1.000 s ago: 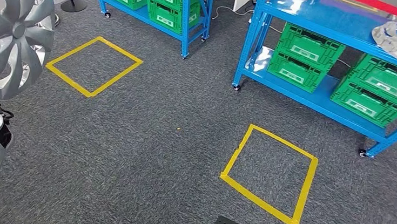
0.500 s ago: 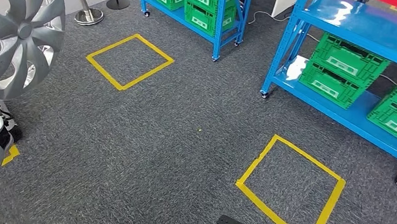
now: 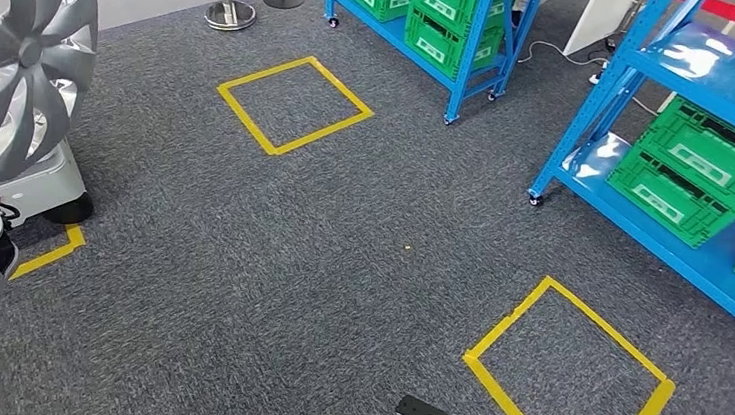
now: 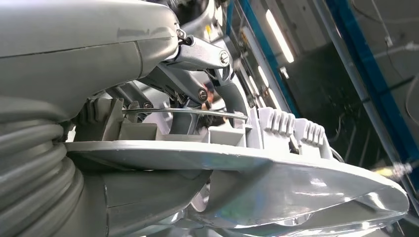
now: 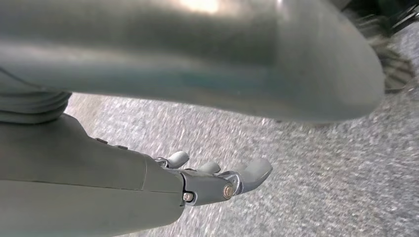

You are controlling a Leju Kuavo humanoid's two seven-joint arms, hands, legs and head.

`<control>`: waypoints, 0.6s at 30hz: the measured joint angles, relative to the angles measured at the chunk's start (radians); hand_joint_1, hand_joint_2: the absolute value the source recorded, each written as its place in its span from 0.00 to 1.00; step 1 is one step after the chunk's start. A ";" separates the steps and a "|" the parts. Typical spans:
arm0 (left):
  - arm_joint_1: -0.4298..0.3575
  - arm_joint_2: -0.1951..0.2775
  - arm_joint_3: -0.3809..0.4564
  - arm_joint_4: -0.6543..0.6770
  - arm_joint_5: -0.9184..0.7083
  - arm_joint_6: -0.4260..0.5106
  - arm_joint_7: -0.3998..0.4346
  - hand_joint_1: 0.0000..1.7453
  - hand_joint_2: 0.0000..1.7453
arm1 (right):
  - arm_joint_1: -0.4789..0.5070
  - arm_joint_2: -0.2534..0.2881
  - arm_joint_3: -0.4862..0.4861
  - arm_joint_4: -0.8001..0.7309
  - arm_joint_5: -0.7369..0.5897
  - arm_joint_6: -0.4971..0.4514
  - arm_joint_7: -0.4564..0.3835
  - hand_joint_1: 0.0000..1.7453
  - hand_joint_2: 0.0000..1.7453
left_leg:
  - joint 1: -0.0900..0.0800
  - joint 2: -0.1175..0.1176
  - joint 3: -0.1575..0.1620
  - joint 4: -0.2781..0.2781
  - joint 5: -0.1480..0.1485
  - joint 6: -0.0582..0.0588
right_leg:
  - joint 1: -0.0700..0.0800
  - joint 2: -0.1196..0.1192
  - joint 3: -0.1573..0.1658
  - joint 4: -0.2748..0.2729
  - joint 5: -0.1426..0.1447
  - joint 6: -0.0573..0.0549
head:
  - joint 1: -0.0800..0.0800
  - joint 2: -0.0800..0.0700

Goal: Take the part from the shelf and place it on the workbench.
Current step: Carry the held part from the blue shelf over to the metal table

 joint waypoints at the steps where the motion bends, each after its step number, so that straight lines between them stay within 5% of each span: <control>1: 0.002 -0.002 0.000 0.000 -0.001 0.002 0.000 1.00 1.00 | 0.002 0.000 0.000 0.000 0.000 0.000 0.001 0.00 0.00 | -0.001 -0.011 -0.001 0.001 0.001 0.001 | 0.001 0.003 -0.019 0.034 -0.004 -0.002 | 0.000 0.000; 3: 0.006 -0.004 0.000 0.000 -0.002 0.003 0.002 1.00 1.00 | 0.004 0.000 0.000 0.000 -0.001 0.000 0.001 0.00 0.00 | -0.001 -0.032 -0.003 0.003 0.003 -0.001 | 0.001 0.011 0.002 -0.018 0.043 -0.010 | 0.000 0.000; 6: 0.006 -0.008 0.000 -0.003 -0.009 0.006 0.004 1.00 1.00 | 0.002 -0.001 0.000 0.000 -0.003 0.000 0.000 0.00 0.00 | -0.001 -0.061 -0.006 0.005 0.008 -0.010 | 0.002 0.051 0.098 -0.221 0.128 -0.021 | 0.000 0.000; 8: 0.006 -0.008 0.000 -0.006 -0.011 0.009 0.004 1.00 1.00 | 0.003 -0.002 0.000 0.000 -0.003 0.000 0.002 0.00 0.00 | 0.001 -0.076 -0.011 0.002 0.014 -0.023 | 0.006 0.057 0.112 -0.258 0.132 -0.025 | 0.000 0.000; 10: 0.008 -0.003 0.000 -0.008 -0.011 0.010 0.004 1.00 1.00 | 0.002 -0.002 0.000 0.000 -0.004 0.000 0.003 0.00 0.00 | 0.005 -0.084 -0.016 -0.002 0.020 -0.036 | 0.007 0.037 0.116 -0.267 0.141 -0.035 | 0.000 0.000; 12: 0.009 0.003 0.000 -0.009 -0.011 0.010 0.004 1.00 1.00 | 0.001 -0.003 0.000 0.000 -0.004 0.000 0.003 0.00 0.00 | 0.002 -0.049 -0.036 0.034 -0.006 -0.042 | 0.004 0.019 0.122 -0.281 0.153 -0.050 | -0.002 0.000; 14: 0.010 0.006 0.000 -0.011 -0.011 0.011 0.004 1.00 1.00 | 0.003 -0.004 0.000 0.000 -0.004 0.000 0.003 0.00 0.00 | 0.001 0.000 -0.086 0.151 -0.070 -0.047 | 0.006 -0.001 0.123 -0.285 0.157 -0.057 | -0.005 0.000; 16: 0.017 0.006 0.000 -0.013 -0.011 0.011 0.003 1.00 1.00 | 0.005 -0.004 0.000 0.000 -0.003 0.000 0.004 0.00 0.00 | 0.003 0.017 -0.131 0.261 -0.112 -0.053 | 0.007 -0.021 0.123 -0.284 0.156 -0.059 | -0.005 0.000; 18: 0.024 0.008 0.001 -0.015 -0.012 0.011 0.003 1.00 1.00 | 0.004 -0.004 0.000 0.000 -0.001 0.000 0.007 0.00 0.00 | 0.004 0.025 -0.111 0.237 -0.087 -0.056 | 0.006 -0.040 0.123 -0.282 0.154 -0.057 | -0.005 0.000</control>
